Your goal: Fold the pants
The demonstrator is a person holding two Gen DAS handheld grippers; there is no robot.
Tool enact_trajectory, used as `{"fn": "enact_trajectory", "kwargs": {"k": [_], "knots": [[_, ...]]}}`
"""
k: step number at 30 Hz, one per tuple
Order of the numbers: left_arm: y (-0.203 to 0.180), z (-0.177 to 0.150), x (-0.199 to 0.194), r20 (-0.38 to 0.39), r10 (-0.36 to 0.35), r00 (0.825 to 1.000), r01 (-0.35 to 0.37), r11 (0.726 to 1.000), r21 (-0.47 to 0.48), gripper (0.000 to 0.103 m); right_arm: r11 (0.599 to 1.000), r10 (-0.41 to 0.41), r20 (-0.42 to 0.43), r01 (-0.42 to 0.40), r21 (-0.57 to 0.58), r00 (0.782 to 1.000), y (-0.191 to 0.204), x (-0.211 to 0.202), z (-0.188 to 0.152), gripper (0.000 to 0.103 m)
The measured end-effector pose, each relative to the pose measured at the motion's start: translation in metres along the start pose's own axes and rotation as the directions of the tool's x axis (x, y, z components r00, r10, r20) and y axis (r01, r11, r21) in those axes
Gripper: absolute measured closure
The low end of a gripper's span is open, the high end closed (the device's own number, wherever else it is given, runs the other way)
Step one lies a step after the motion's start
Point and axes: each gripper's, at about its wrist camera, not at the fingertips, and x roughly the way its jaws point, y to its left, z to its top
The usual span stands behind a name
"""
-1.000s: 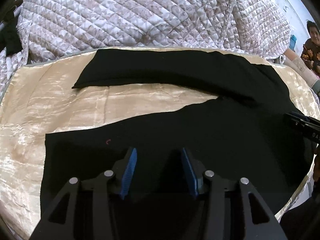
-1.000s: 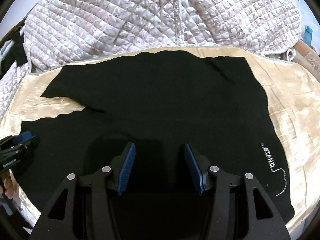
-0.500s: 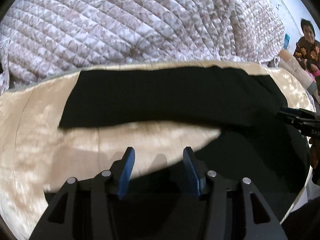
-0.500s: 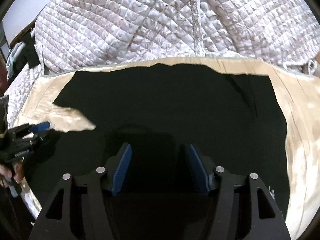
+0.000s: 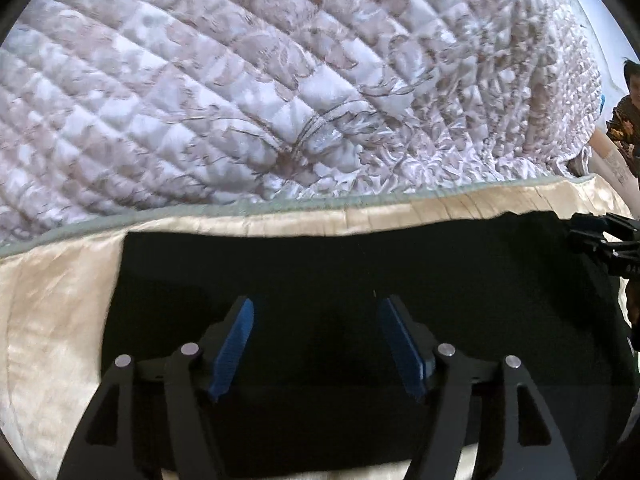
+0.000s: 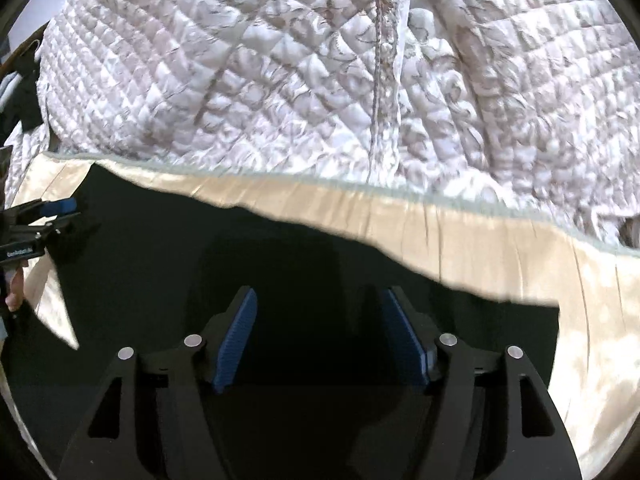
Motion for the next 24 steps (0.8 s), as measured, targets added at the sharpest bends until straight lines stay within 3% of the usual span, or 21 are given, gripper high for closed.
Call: {"fn": "enact_trajectory", "kwargs": {"k": [4, 8, 9, 10, 11, 12, 13, 18, 24], "knots": [[-0.001, 0.007, 0.033, -0.05, 0.011, 0.999, -0.011, 1.0, 0.001, 0.032, 1.0, 0.003, -0.05, -0.003, 0.005, 0.999, -0.008, 0.031, 0.013, 0.037], [-0.011, 0.012, 0.043, -0.035, 0.042, 0.999, -0.04, 0.998, 0.057, 0.033, 1.0, 0.017, -0.046, -0.017, -0.003, 0.999, -0.009, 0.046, 0.016, 0.035], [-0.013, 0.013, 0.044, -0.038, 0.051, 0.998, -0.048, 0.997, 0.068, 0.045, 1.0, 0.02, -0.043, -0.02, 0.002, 0.999, -0.009, 0.046, 0.016, 0.04], [-0.017, 0.013, 0.046, -0.042, 0.049, 0.998, -0.045, 0.995, 0.086, 0.052, 0.999, 0.038, -0.035, -0.038, 0.003, 0.999, -0.009, 0.046, 0.015, 0.058], [-0.02, 0.013, 0.046, -0.039, 0.055, 0.998, -0.05, 0.993, 0.103, 0.07, 0.999, 0.032, -0.028, -0.032, -0.01, 0.999, -0.006, 0.044, 0.015, 0.066], [-0.024, 0.014, 0.045, -0.041, 0.046, 0.998, -0.041, 0.993, 0.113, 0.089, 0.999, 0.031, -0.024, -0.031, -0.023, 0.999, -0.003, 0.043, 0.015, 0.089], [-0.027, 0.014, 0.045, -0.04, 0.044, 0.998, -0.038, 0.992, 0.12, 0.097, 0.999, 0.031, -0.02, -0.032, -0.036, 0.999, 0.001, 0.04, 0.014, 0.092], [-0.034, 0.016, 0.029, 0.01, 0.065, 0.998, -0.066, 0.992, 0.106, 0.099, 0.999, 0.002, 0.013, -0.001, -0.042, 1.0, 0.01, 0.025, 0.016, 0.094], [-0.027, 0.005, -0.047, 0.141, 0.027, 0.99, -0.034, 0.998, 0.047, 0.099, 0.999, 0.04, 0.128, -0.039, -0.014, 0.991, 0.018, -0.041, 0.002, 0.094]]}}
